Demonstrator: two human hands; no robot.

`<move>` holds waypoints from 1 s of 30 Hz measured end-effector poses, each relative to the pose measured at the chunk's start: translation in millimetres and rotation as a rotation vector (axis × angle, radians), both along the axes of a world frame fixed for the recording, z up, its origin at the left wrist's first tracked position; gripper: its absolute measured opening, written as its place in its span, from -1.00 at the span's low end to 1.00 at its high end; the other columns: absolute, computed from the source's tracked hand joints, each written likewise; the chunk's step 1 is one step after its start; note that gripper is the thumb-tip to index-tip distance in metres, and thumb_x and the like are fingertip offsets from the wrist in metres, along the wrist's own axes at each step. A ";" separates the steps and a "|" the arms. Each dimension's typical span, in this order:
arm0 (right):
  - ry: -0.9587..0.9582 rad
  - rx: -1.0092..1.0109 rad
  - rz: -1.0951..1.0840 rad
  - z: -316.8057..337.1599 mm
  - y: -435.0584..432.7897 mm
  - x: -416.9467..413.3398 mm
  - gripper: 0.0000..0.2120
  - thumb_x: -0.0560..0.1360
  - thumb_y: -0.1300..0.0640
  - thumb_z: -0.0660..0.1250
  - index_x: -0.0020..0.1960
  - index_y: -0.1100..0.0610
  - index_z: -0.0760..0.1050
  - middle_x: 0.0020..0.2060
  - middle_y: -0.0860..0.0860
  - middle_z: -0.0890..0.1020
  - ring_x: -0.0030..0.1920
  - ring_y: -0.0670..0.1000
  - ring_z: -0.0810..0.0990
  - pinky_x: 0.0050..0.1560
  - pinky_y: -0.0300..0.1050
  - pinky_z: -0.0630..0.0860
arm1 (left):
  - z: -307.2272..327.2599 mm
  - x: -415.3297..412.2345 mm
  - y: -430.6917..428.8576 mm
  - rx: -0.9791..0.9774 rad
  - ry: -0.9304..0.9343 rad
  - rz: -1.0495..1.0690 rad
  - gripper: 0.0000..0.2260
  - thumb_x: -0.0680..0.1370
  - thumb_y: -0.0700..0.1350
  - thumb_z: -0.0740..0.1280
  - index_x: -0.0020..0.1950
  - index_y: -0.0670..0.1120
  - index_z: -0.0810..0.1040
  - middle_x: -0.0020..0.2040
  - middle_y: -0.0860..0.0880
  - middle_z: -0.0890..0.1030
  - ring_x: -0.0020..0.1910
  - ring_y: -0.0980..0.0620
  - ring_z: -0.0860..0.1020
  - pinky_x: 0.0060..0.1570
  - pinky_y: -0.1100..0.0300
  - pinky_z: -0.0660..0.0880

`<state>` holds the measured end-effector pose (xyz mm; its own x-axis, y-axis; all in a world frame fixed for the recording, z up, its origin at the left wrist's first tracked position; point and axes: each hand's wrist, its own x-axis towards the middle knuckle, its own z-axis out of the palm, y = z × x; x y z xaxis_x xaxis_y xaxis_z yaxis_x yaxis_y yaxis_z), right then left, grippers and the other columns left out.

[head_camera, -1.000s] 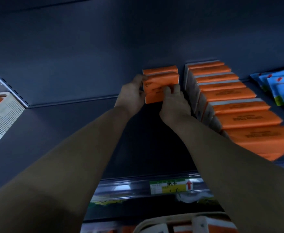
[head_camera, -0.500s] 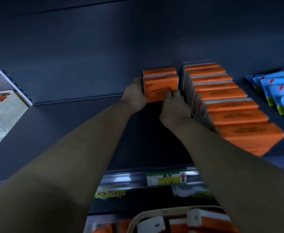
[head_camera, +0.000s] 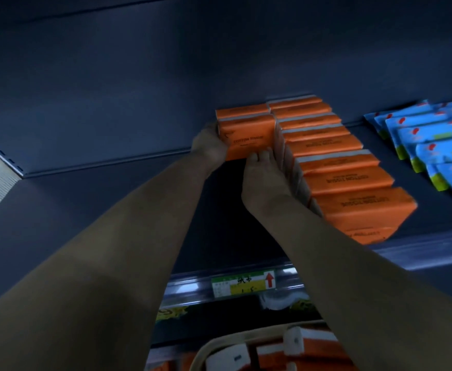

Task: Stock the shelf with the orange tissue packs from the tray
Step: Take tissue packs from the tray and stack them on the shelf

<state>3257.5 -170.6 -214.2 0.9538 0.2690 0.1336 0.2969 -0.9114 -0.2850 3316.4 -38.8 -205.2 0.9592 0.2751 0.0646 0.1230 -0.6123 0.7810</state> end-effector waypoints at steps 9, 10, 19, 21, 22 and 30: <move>-0.009 -0.108 0.076 13.4 -11.6 -31.6 -0.57 0.56 0.28 0.08 0.43 0.22 0.23 0.45 0.21 0.22 0.52 0.19 0.03 0.49 0.07 0.00 | 39.4 -61.6 15.2 0.297 0.064 -0.002 -0.51 0.61 -0.19 0.19 0.54 -0.05 0.20 0.46 -0.10 0.36 0.40 -0.04 0.36 0.39 0.21 0.29; -0.024 -0.111 0.092 15.8 -13.9 -40.0 -0.57 0.55 0.28 0.09 0.42 0.22 0.24 0.44 0.20 0.23 0.51 0.19 0.05 0.49 0.07 0.00 | 45.1 -74.7 16.1 0.370 0.064 -0.011 -0.51 0.61 -0.20 0.17 0.54 -0.04 0.20 0.46 -0.11 0.36 0.40 -0.06 0.36 0.38 0.20 0.30; -0.201 -0.065 0.177 21.8 -76.6 -149.3 -0.51 0.42 0.29 0.24 0.36 0.18 0.38 0.33 0.19 0.39 0.37 0.24 0.30 0.29 0.09 0.29 | 52.7 -229.0 -22.8 0.671 -0.043 -0.127 -0.57 0.58 -0.15 0.26 0.46 -0.08 0.35 0.39 -0.15 0.45 0.35 -0.15 0.42 0.29 0.08 0.37; -0.268 -0.018 0.226 5.0 -102.3 -176.8 -0.51 0.38 0.31 0.29 0.32 0.19 0.44 0.28 0.19 0.45 0.26 0.26 0.41 0.13 0.12 0.39 | 37.7 -265.3 -39.8 0.654 -0.121 -0.203 -0.61 0.57 -0.15 0.28 0.40 -0.12 0.42 0.35 -0.14 0.49 0.32 -0.15 0.44 0.28 0.09 0.38; -0.294 0.000 0.248 -3.8 -114.4 -189.7 -0.52 0.36 0.33 0.30 0.28 0.20 0.48 0.23 0.20 0.50 0.20 0.26 0.45 0.06 0.12 0.42 | 29.0 -281.9 -49.4 0.641 -0.141 -0.237 -0.63 0.57 -0.16 0.28 0.38 -0.13 0.44 0.33 -0.14 0.51 0.30 -0.14 0.45 0.25 0.08 0.38; 0.007 -0.195 0.235 -72.3 -190.0 -247.2 -0.61 0.44 0.29 0.24 0.24 0.08 0.50 0.20 0.09 0.51 0.23 0.15 0.42 0.08 0.01 0.38 | -56.3 -351.3 -114.5 0.492 0.195 -0.410 -0.65 0.57 -0.06 0.32 0.34 -0.07 0.46 0.25 -0.05 0.57 0.21 -0.02 0.53 0.14 0.15 0.45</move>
